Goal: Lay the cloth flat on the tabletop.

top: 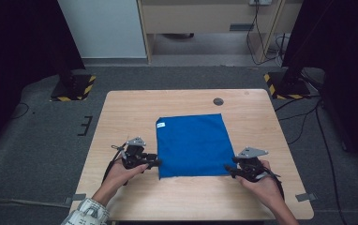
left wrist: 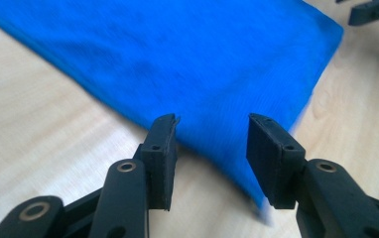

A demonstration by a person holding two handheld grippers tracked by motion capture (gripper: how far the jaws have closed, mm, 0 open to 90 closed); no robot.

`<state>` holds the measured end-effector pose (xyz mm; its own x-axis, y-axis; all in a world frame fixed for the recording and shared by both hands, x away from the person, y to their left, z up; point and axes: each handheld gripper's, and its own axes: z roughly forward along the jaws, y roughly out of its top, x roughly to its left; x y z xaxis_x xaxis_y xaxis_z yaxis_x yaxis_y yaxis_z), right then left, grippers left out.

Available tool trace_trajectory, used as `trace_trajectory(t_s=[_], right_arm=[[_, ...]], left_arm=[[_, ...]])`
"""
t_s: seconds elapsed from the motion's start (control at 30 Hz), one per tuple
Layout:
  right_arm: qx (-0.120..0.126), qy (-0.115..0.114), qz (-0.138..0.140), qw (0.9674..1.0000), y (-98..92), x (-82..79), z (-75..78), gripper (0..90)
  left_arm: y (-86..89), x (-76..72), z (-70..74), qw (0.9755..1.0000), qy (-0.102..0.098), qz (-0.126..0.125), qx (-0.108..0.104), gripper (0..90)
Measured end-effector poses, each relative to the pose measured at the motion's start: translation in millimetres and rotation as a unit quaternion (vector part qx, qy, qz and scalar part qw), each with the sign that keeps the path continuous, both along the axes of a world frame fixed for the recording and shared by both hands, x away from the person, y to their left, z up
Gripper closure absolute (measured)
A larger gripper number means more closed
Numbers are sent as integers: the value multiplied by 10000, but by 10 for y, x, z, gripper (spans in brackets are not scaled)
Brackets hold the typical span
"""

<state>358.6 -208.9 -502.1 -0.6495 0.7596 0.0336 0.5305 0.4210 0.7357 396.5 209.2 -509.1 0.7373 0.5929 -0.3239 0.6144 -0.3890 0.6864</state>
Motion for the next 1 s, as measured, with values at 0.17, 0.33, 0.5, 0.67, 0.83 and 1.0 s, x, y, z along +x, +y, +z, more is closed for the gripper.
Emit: trace_trajectory(t_s=[0.17, 0.33, 0.5, 0.67, 0.83, 1.0], right_arm=[[-298, -14, -64, 9995, 53, 20, -51, 511], [-463, 108, -354, 9982, -32, 91, -127, 550], [-572, 290, -393, 9972, -20, 87, -188, 564], [-510, 420, -275, 9974, 30, 40, -173, 791], [-524, 556, -184, 9969, 61, -4, -153, 862], [-398, 714, -131, 9966, 88, -126, -111, 867]], left_arm=[[-1, -83, 10, 9994, -201, 148, 251, 520], [-66, -111, 13, 9986, -345, 191, 343, 507], [-41, -102, 29, 9981, -435, 310, 323, 492], [3, -75, 26, 9977, -434, 410, 326, 485], [35, -57, 41, 9973, -458, 443, 371, 489], [74, -37, 77, 9966, -514, 505, 405, 490]])
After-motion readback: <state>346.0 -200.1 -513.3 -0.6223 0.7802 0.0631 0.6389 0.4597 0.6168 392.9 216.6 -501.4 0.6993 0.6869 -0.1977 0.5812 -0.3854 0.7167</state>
